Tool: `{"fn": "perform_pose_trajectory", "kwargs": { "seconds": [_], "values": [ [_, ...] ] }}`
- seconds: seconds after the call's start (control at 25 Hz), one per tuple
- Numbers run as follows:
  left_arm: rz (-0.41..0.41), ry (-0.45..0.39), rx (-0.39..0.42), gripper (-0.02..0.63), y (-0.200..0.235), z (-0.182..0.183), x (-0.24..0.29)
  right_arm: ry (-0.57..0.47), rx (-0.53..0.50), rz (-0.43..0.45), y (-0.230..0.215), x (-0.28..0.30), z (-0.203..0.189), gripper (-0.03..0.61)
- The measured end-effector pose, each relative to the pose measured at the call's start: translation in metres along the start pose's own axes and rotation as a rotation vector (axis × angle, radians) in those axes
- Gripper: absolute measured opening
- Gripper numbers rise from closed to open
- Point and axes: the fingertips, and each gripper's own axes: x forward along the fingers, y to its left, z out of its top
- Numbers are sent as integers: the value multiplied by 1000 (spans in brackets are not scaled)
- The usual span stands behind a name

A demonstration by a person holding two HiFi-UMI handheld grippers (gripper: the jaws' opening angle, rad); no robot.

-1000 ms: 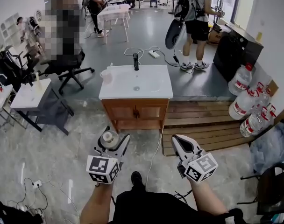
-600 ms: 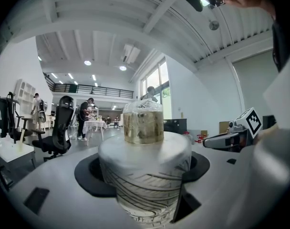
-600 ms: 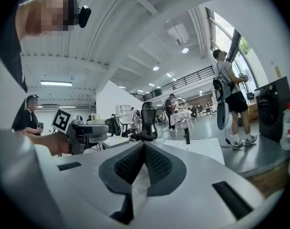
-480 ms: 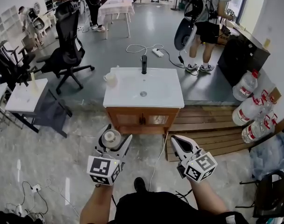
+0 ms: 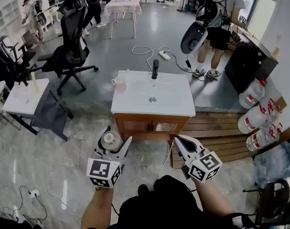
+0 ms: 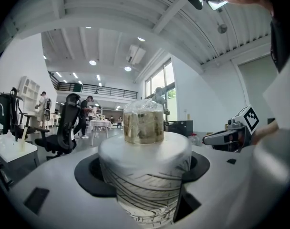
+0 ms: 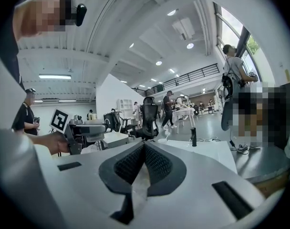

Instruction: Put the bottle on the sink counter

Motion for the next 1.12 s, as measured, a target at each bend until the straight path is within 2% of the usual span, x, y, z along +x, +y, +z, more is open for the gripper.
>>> {"fn": "perform_pose_trajectory", "kwargs": {
  "seconds": [0.28,0.48,0.84,1.12],
  "values": [
    [44,11,-24,345,24,-10,12,12,-8,47,-8,31,3,14],
    [75,16,-26,345,44,-12,41,1,12,78,-33,64,2,14],
    [42,44,-14,345,63,-5,146,31,88,109,-116,140,-4,14],
    [13,45,-11,345,75,9,231,40,99,164,-172,197,13,14]
  ]
}}
